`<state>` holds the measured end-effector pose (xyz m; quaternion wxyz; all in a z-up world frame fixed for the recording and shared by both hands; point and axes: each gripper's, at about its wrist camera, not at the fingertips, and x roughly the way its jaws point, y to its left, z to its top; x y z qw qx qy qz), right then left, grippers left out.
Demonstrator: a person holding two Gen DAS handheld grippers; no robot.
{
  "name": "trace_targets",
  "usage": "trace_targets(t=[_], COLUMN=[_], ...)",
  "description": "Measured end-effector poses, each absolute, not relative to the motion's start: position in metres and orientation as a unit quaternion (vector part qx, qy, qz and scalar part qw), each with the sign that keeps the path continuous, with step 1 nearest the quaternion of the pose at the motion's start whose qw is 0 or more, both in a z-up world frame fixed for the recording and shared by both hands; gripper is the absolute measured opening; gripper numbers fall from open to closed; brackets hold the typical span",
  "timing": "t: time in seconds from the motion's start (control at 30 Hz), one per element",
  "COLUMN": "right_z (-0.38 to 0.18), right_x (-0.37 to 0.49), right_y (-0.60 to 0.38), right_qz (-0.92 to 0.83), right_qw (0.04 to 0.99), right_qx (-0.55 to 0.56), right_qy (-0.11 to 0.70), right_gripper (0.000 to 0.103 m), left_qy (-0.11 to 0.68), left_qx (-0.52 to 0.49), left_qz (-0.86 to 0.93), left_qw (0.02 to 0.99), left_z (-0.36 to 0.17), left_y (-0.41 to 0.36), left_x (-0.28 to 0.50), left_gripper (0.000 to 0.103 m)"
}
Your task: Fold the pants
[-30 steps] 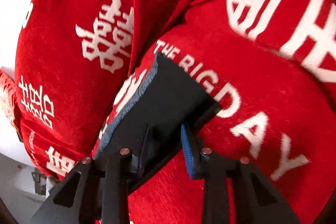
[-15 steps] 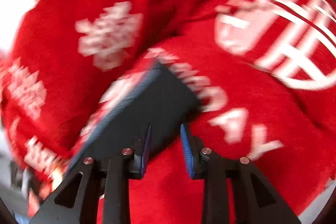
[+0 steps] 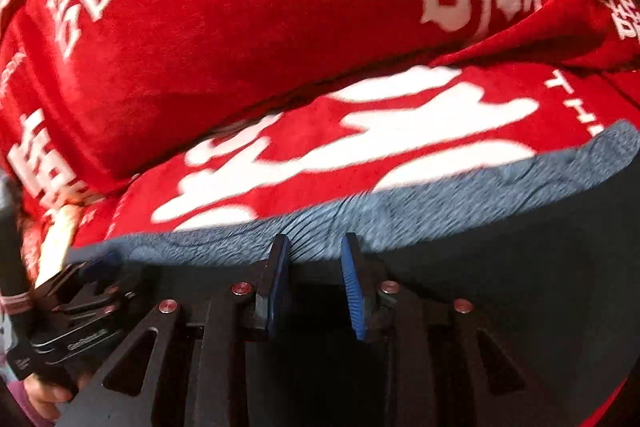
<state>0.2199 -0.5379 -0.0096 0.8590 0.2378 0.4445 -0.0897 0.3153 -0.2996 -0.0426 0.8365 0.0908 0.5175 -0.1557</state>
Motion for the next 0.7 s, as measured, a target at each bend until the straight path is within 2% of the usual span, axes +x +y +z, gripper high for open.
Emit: trace_targets(t=[0.07, 0.13, 0.17, 0.23, 0.27, 0.37, 0.47, 0.57, 0.7], right_z=[-0.007, 0.003, 0.009, 0.017, 0.019, 0.001, 0.008, 0.021, 0.024], right_x=[0.212, 0.186, 0.168, 0.143, 0.133, 0.106, 0.088, 0.072, 0.062], right_y=[-0.556, -0.576, -0.584, -0.592, -0.596, -0.609, -0.604, -0.581, -0.519], right_qz=[-0.136, -0.16, -0.177, -0.229, -0.247, -0.244, -0.235, -0.191, -0.07], right_qw=[0.853, 0.852, 0.855, 0.852, 0.851, 0.835, 0.841, 0.842, 0.835], right_qx=[0.245, 0.282, 0.288, 0.272, 0.263, 0.274, 0.288, 0.321, 0.363], right_qy=[0.44, 0.41, 0.394, 0.384, 0.381, 0.41, 0.394, 0.389, 0.408], right_gripper=[0.028, 0.033, 0.043, 0.057, 0.061, 0.065, 0.065, 0.069, 0.069], left_qy=[0.521, 0.515, 0.51, 0.507, 0.511, 0.523, 0.515, 0.512, 0.496], left_qx=[0.089, 0.086, 0.086, 0.082, 0.082, 0.11, 0.09, 0.074, 0.073], left_qz=[-0.139, -0.14, -0.143, -0.144, -0.144, -0.129, -0.123, -0.114, -0.091], left_qw=[0.838, 0.841, 0.844, 0.846, 0.844, 0.835, 0.844, 0.848, 0.861], left_z=[-0.038, -0.027, -0.021, -0.015, -0.017, -0.033, -0.027, -0.016, -0.001], left_y=[-0.289, -0.274, -0.265, -0.243, -0.233, -0.213, -0.191, -0.168, -0.126], left_x=[0.317, 0.314, 0.31, 0.299, 0.292, 0.271, 0.248, 0.23, 0.225], left_gripper=[0.085, 0.085, 0.085, 0.085, 0.085, 0.085, 0.086, 0.086, 0.086])
